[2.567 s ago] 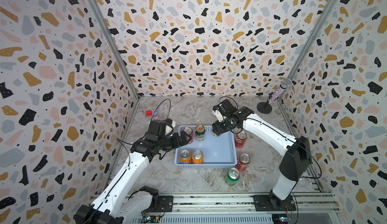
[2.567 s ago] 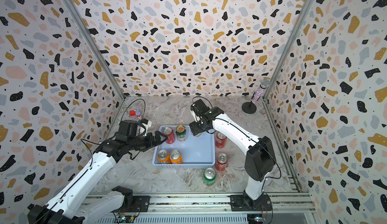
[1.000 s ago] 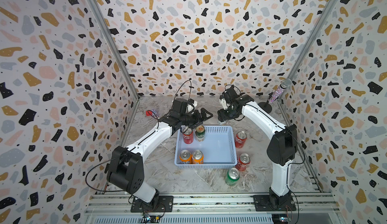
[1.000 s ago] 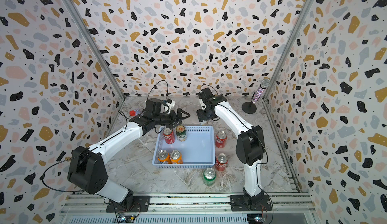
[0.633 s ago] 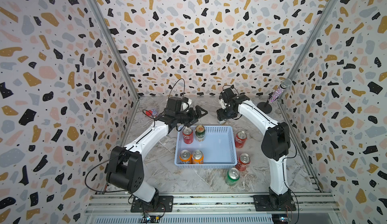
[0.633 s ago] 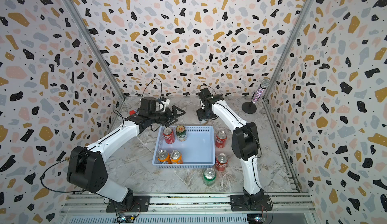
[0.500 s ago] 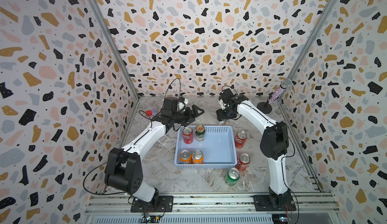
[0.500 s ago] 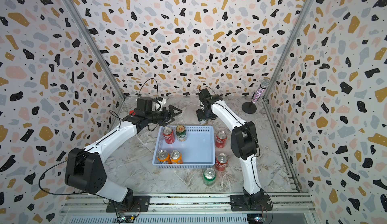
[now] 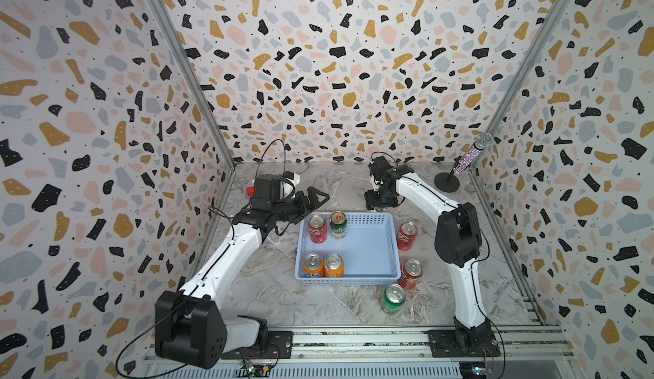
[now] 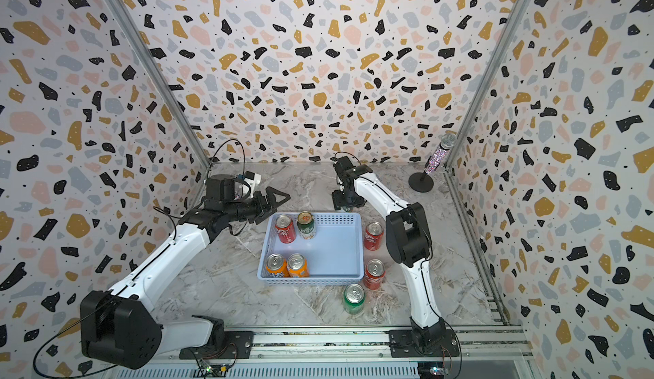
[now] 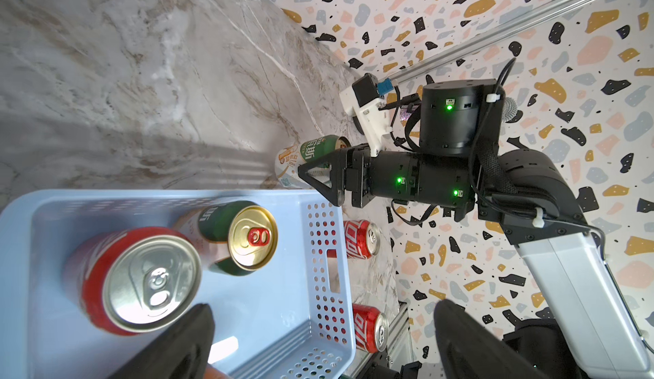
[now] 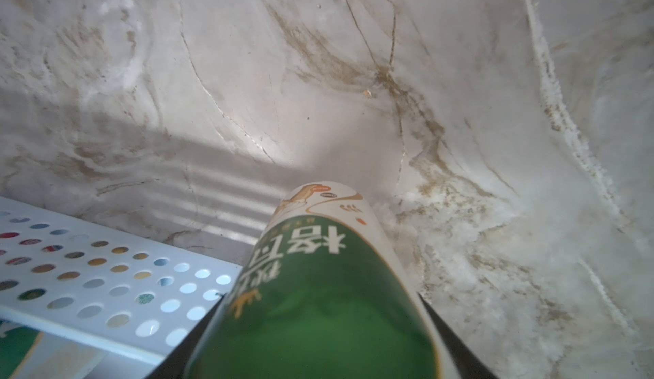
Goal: Take out the drinks from the basket
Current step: Place the drink at the center of the board, then pick up the drink from the basket.
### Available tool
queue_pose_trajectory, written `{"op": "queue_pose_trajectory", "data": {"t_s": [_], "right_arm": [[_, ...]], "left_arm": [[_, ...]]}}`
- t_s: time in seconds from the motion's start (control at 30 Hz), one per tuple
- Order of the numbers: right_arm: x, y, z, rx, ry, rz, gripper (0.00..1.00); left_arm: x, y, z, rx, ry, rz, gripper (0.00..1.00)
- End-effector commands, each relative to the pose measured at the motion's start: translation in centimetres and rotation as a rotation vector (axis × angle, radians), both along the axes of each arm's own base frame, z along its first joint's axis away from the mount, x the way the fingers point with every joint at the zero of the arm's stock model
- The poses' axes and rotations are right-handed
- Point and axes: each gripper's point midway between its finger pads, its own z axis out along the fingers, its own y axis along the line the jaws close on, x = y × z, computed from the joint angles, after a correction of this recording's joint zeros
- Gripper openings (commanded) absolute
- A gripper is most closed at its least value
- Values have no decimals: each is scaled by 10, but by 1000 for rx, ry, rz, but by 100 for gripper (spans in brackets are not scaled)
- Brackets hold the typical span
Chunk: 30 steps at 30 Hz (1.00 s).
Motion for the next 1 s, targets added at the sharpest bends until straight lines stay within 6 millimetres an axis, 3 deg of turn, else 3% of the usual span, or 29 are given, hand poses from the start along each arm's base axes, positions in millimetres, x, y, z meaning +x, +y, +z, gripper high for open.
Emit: {"op": "queue_pose_trajectory", "data": {"t_s": [0.0, 0.3, 0.5, 0.73, 0.97], "right_arm": [[3, 2, 21, 48, -50, -29, 42], [-8, 3, 9, 76, -22, -31, 62], [-11, 3, 13, 81, -28, -23, 78], [-9, 1, 49, 107, -103, -6, 89], [-23, -4, 100, 147, -196, 35, 91]], "left_arm": [[-8, 7, 3, 27, -34, 1, 100], [-25, 16, -1, 73, -27, 14, 100], [-32, 19, -1, 70, -26, 31, 100], [-39, 20, -4, 74, -16, 29, 100], [-53, 25, -10, 105, -14, 32, 100]]}}
